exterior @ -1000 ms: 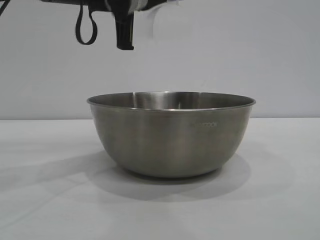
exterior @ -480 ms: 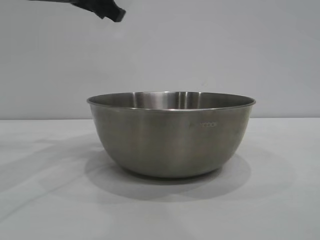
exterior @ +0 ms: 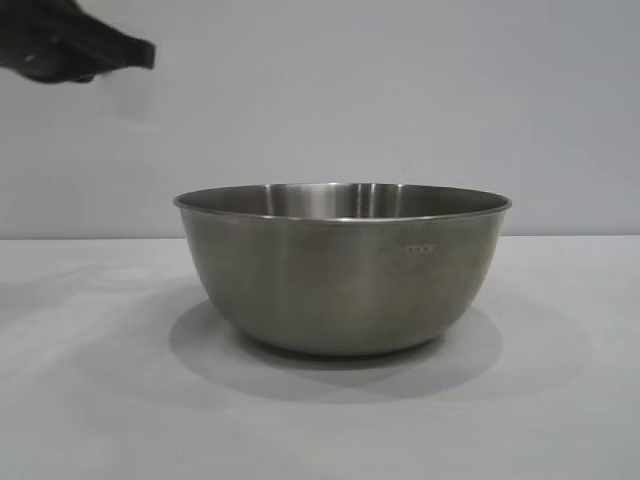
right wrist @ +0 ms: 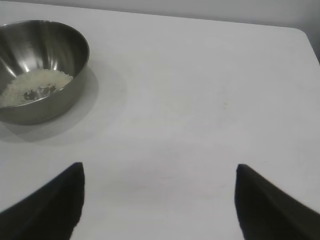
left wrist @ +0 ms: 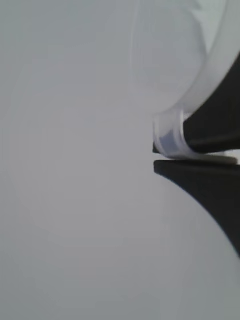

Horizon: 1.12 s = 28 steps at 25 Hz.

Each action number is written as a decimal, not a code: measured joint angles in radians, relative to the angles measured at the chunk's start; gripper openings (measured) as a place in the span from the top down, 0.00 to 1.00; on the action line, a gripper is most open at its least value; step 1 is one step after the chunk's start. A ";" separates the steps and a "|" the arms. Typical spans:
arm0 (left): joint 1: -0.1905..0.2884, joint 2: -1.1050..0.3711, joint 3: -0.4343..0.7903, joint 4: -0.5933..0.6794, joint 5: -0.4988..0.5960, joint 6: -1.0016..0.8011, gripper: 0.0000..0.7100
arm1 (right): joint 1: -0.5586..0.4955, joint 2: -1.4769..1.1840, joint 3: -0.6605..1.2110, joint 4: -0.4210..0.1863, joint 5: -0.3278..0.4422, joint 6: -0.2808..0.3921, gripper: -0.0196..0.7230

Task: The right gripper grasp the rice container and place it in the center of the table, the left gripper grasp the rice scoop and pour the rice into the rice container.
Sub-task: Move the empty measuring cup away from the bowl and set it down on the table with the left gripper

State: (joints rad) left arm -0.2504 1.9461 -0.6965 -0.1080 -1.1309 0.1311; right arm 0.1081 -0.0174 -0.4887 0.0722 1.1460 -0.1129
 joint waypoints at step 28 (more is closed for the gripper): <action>0.000 0.211 0.079 0.022 -0.005 -0.155 0.66 | 0.000 0.000 0.000 0.000 0.000 0.000 0.21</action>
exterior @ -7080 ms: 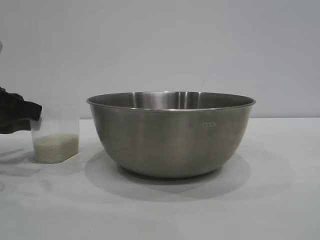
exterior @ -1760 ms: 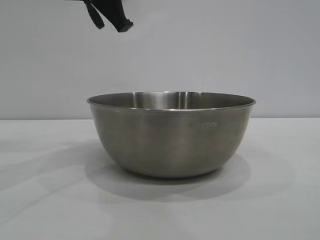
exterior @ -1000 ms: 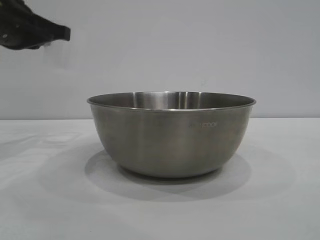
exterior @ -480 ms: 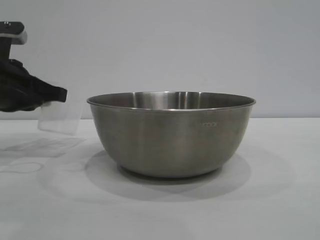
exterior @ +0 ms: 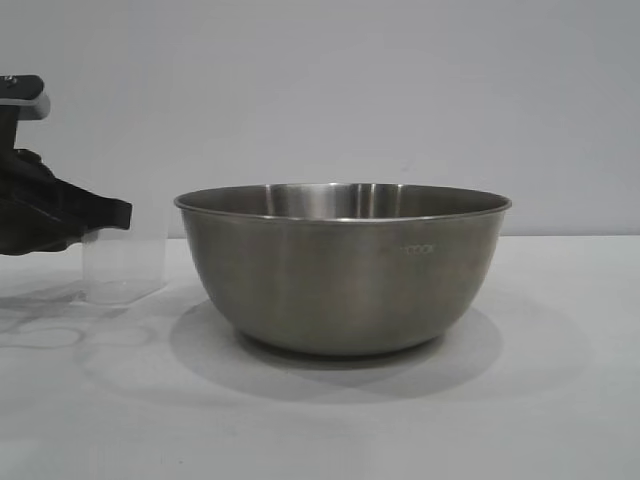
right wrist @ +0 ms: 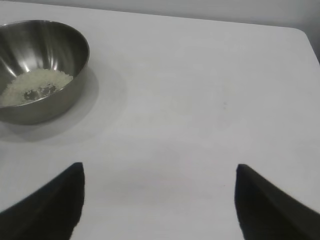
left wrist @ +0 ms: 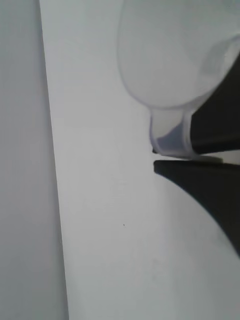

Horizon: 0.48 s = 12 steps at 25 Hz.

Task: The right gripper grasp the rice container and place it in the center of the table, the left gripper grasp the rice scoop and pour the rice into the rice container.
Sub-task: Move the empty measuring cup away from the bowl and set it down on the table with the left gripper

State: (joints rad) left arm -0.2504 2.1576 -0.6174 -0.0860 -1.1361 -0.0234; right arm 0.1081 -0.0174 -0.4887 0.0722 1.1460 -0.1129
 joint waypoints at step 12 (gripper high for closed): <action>-0.017 -0.100 0.170 0.002 0.000 -0.004 0.43 | 0.000 0.000 0.000 0.002 0.000 0.000 0.21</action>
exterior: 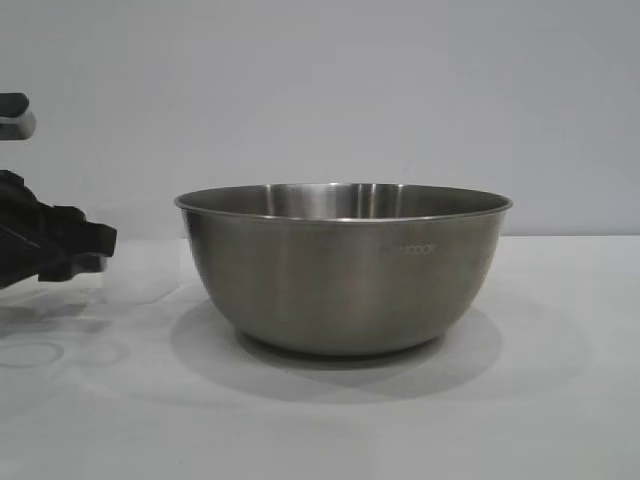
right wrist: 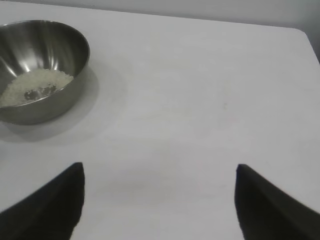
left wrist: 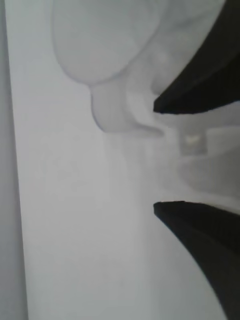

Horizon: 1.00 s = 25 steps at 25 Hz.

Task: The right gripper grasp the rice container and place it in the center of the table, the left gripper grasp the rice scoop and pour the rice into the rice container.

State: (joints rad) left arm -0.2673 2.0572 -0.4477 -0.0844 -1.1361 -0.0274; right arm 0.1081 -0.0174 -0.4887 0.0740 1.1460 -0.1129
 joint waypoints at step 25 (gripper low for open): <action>0.000 -0.345 0.165 0.186 0.356 -0.166 0.43 | 0.000 0.000 0.000 0.000 0.000 0.000 0.21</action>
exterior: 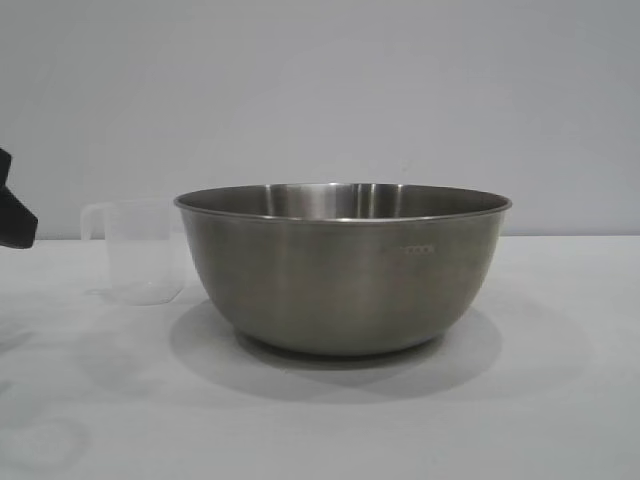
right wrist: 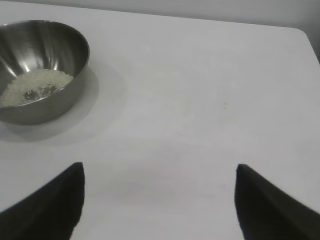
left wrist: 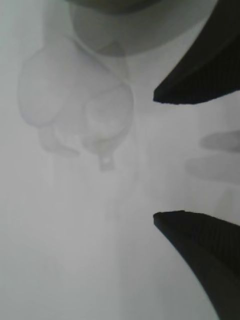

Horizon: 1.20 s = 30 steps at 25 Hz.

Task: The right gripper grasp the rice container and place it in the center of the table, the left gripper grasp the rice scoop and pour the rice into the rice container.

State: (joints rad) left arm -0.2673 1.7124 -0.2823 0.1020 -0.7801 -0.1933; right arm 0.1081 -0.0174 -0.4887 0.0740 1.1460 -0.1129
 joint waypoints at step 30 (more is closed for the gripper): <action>0.000 -1.015 -0.279 0.057 1.422 0.207 0.43 | 0.000 0.000 0.000 0.002 0.000 0.000 0.21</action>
State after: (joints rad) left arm -0.2673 0.6976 -0.5618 0.1591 0.6422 0.0137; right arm 0.1081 -0.0174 -0.4887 0.0756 1.1460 -0.1129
